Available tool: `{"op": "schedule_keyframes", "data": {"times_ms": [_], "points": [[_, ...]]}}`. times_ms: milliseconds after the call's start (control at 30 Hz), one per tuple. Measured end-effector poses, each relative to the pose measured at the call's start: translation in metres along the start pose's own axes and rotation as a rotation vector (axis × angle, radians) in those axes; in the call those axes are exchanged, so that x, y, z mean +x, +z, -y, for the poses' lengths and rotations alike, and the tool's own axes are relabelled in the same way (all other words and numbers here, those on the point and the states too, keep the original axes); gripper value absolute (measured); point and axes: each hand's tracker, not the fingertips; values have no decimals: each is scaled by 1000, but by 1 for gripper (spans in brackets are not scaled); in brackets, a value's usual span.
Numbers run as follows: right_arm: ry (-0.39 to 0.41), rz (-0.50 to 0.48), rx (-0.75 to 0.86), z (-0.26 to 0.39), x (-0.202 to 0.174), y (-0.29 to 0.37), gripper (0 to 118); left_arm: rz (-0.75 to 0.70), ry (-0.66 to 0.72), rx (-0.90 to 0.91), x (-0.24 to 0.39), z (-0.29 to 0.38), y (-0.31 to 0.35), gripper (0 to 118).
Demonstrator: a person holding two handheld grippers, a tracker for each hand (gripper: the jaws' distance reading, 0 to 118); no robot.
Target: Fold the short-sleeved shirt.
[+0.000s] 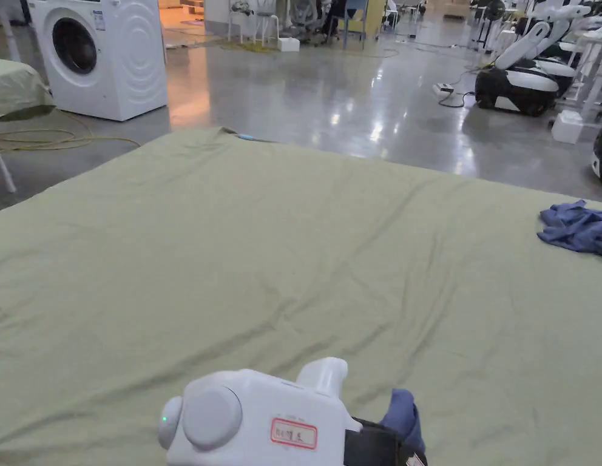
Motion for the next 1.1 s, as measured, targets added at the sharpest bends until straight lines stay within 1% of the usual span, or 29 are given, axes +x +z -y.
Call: {"op": "schedule_keyframes", "data": {"times_ms": [33,67,100,133,233,267,300,333,367,400,433,467,500,567,633,700,733,833,900,967,1033,1100], "points": [[-6,7,4,1,2,1,2,-37,-41,6,1,5,-12,37],[-12,13,3,1,4,2,2,-33,-57,-1,3,9,-23,84],[-17,16,2,1,6,2,2,-26,-44,-7,5,12,-29,102],[-22,21,1,2,8,2,2,18,-19,-4,7,15,-30,103],[-23,31,-6,1,10,2,2,243,80,-29,13,13,-16,103],[-22,33,-6,1,11,2,2,297,109,-43,12,9,-5,102],[-21,32,-5,1,11,1,2,316,122,-15,10,7,5,98],[-23,28,-4,1,11,1,2,277,126,13,8,7,17,86],[-25,23,-5,2,11,0,2,197,114,34,6,6,27,55],[-26,18,-7,2,11,-1,2,102,89,61,3,7,34,21],[-25,13,-9,2,10,-1,2,-4,68,89,5,9,35,7],[-23,8,-14,3,10,-3,2,-87,47,71,0,10,34,7],[-22,4,-18,3,9,-4,2,-98,51,38,-8,11,31,7],[-19,-2,-25,4,8,-7,2,-28,165,-45,-18,20,11,7],[-21,-5,-31,5,7,-8,2,42,229,-112,-24,33,-15,7],[-24,-13,-38,6,6,-8,2,23,217,-182,-20,46,-45,7],[-23,-17,-41,6,5,-8,2,13,192,-186,-16,50,-55,7],[-21,-26,-46,7,4,-5,2,58,179,-162,-4,49,-60,7],[-27,-34,-46,6,3,-5,2,107,190,-144,0,46,-52,7],[-30,-37,-39,5,3,-5,2,162,178,-98,5,40,-23,7],[-29,-39,-36,3,2,-4,2,176,107,-17,6,31,17,7],[-27,-40,-37,2,1,-6,2,134,6,73,-3,21,64,7]]}}
